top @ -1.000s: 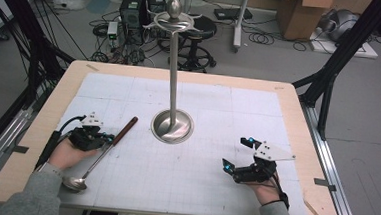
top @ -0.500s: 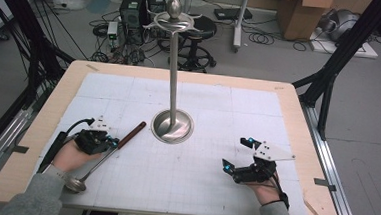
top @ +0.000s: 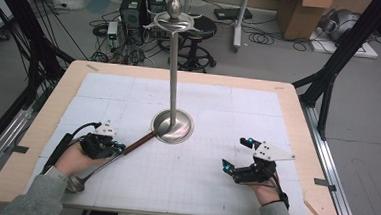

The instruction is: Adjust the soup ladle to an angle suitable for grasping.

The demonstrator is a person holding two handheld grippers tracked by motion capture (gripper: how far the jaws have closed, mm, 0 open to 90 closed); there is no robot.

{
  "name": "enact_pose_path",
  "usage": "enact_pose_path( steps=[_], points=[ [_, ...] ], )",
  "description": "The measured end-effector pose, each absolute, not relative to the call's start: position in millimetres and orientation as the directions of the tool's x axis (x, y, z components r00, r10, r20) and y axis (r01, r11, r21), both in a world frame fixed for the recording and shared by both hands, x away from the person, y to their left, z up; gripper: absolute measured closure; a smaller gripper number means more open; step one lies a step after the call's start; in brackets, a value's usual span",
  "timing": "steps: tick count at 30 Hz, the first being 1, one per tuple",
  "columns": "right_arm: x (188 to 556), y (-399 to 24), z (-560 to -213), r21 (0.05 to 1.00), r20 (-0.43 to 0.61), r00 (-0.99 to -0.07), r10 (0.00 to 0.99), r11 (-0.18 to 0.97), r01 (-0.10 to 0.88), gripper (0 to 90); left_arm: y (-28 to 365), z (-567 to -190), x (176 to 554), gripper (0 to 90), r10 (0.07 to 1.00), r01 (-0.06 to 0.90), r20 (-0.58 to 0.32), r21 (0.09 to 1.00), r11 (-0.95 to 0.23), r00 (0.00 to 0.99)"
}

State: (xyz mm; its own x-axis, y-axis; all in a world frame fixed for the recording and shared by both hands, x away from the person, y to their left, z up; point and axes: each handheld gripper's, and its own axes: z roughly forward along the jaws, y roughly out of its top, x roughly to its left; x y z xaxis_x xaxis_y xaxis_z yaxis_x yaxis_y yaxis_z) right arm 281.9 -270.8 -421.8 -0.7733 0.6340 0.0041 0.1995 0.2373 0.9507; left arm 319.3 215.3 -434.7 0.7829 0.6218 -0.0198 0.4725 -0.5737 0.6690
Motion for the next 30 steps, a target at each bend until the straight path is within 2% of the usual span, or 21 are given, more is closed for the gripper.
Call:
enact_pose_path(
  steps=[11, 18, 30],
  points=[
    [282.1, -270.7, -421.8, 0.951, 0.0, -0.775, 0.632, 0.24, 0.195, 1.0, 201.9, -433.2, 312.1, 89.8, 0.574, 0.446, -0.021, 0.653, -0.612, 0.818],
    [282.1, -270.9, -421.7, 0.951, 0.001, -0.776, 0.63, 0.24, 0.196, 1.0, 197.5, -432.1, 308.6, 89.8, 0.57, 0.43, 0.014, 0.642, -0.635, 0.821],
    [282.1, -270.8, -421.7, 0.952, -0.001, -0.778, 0.629, 0.239, 0.192, 1.1, 193.1, -431.8, 304.2, 89.8, 0.55, 0.417, 0.01, 0.641, -0.644, 0.835]
  ],
)
